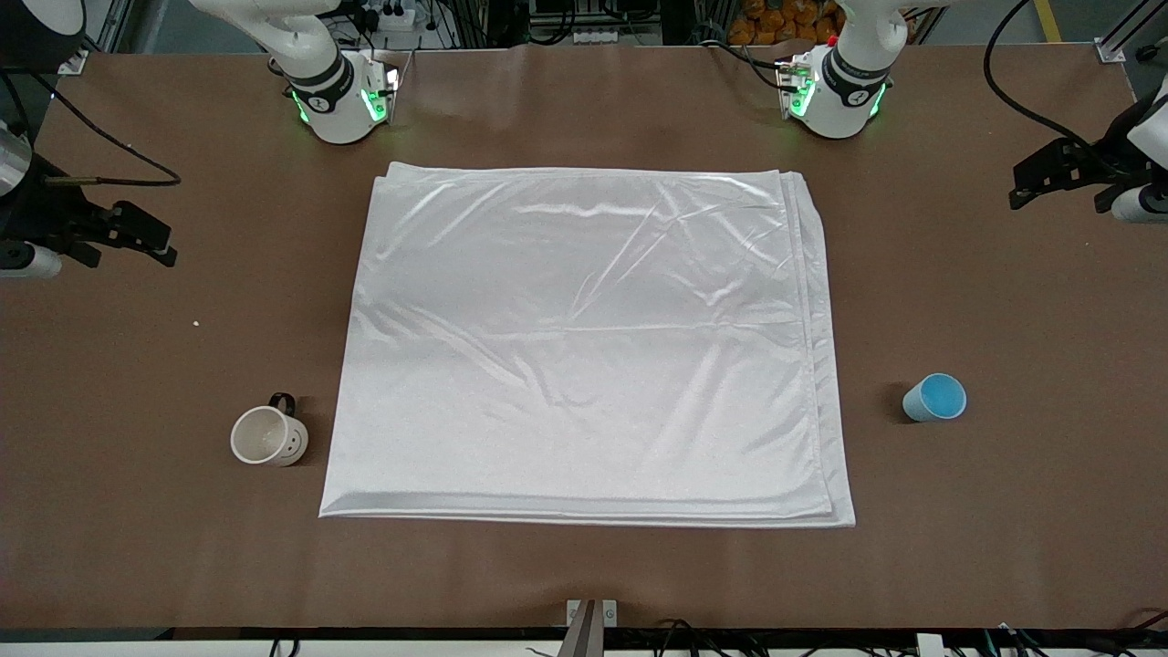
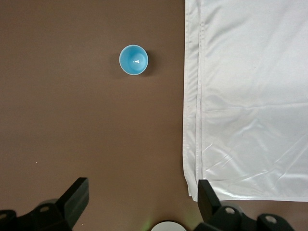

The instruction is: Place blue cup into white mug on cloth

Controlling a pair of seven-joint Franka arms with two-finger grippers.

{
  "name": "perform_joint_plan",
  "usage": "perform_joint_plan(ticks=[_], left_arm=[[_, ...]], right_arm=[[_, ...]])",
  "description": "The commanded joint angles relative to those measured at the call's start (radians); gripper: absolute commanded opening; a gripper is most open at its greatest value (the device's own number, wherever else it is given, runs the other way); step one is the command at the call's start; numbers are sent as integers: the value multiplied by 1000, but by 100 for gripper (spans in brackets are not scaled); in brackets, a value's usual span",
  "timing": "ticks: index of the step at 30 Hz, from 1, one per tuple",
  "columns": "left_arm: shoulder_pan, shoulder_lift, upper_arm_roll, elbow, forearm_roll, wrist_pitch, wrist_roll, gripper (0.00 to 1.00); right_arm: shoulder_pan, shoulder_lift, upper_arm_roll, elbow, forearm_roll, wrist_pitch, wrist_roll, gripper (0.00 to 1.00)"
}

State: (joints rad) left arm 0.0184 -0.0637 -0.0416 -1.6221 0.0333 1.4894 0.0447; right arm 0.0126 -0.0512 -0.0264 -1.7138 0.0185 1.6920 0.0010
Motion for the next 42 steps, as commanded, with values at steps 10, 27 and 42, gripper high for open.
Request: perform_joint_plan(ticks=[10, 27, 42], left_arm=[[-1, -2, 0, 13, 33, -11, 29, 100], [14, 140, 6, 16, 71, 25, 58, 100], [23, 381, 49, 73, 69, 207, 107, 100]], right_arm=[[-8, -32, 10, -9, -12, -17, 8, 100], [-8, -36, 11, -4, -11, -25, 8, 100], [-17, 46, 2, -202, -14, 265, 1, 100]])
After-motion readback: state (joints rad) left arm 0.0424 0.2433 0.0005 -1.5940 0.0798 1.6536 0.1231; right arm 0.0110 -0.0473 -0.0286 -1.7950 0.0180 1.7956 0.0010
